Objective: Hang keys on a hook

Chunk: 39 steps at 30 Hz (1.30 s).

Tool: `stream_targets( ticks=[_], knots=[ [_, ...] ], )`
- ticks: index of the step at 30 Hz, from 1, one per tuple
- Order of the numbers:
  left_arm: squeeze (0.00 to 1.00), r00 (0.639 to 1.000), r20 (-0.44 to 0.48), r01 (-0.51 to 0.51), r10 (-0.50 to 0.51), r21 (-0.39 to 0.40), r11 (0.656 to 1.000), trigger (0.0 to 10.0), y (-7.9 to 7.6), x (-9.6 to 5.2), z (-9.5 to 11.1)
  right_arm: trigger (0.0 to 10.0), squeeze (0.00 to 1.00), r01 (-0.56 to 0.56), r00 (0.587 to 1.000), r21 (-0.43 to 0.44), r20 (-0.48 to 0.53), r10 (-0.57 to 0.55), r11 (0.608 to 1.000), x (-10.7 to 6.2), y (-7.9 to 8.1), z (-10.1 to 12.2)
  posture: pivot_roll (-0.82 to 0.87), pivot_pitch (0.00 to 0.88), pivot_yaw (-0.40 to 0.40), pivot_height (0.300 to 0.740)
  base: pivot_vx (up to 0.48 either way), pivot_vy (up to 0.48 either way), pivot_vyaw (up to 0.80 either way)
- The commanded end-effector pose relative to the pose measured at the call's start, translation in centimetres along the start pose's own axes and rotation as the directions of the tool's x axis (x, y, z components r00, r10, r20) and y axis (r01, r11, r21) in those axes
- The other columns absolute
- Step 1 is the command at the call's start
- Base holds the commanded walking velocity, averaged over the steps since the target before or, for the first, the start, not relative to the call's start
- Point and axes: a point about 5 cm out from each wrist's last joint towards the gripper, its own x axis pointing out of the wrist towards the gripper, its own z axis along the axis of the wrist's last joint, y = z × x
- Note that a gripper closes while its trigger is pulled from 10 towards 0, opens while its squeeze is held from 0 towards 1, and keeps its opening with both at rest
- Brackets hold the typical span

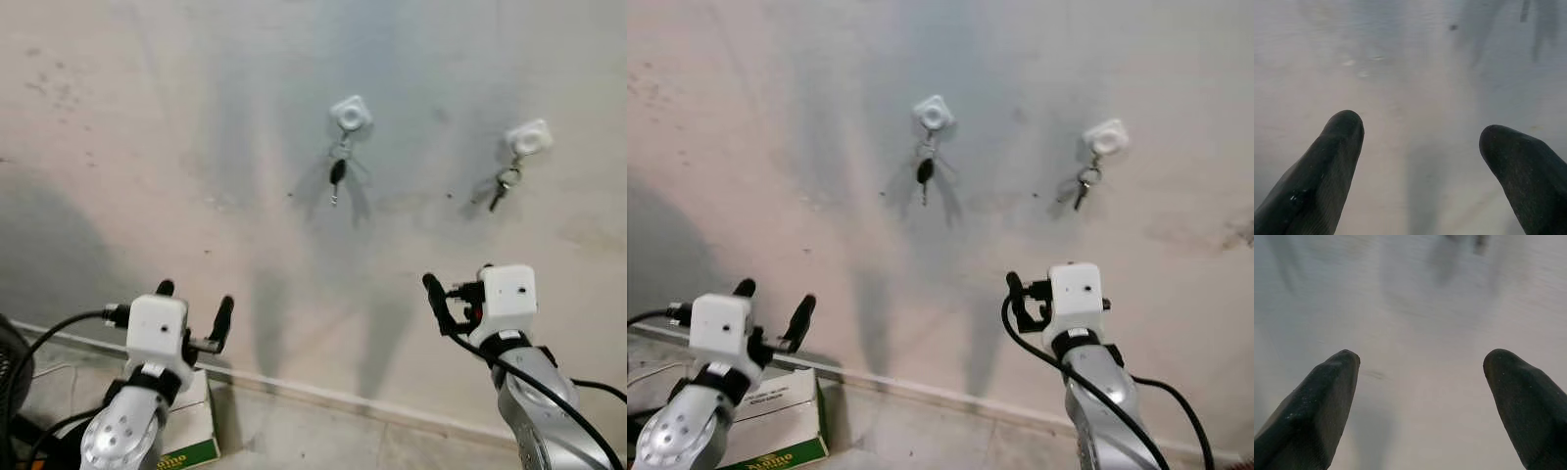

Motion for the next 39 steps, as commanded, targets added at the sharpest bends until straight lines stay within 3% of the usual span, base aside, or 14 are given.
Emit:
stream_targets(
  ticks=[1,7,24,39],
  knots=[
    [0.00,1.000,-0.001,-0.008,0.008,0.009,1.000,10.0,0.0,-0.2,0.2,10.0,0.00,-0.009,1.000,0.007,-0.014,0.010,1.000,0.1,0.2,-0.1,0.11,0.000,-0.001,0.740,0.000,0.000,-0.77],
    [0.00,1.000,-0.016,-0.025,0.025,0.021,0.999,10.0,0.1,-0.3,0.1,10.0,0.00,-0.024,1.000,0.023,-0.018,0.024,0.999,0.1,0.4,-0.1,0.11,0.000,-0.003,0.740,0.000,0.000,-0.77],
    [0.00,1.000,-0.014,-0.018,0.019,0.034,0.999,10.0,0.0,0.3,0.3,10.0,0.00,-0.078,0.997,0.054,0.002,0.078,0.996,0.6,1.6,0.3,0.11,0.000,0.004,0.740,0.000,0.000,0.00],
    [0.00,1.000,-0.015,-0.012,0.013,0.029,1.000,10.0,-0.1,0.4,0.3,10.0,0.00,-0.092,0.996,0.065,0.002,0.092,0.994,0.8,2.0,0.4,0.11,0.005,0.002,0.740,-0.278,0.000,0.00]
  ],
)
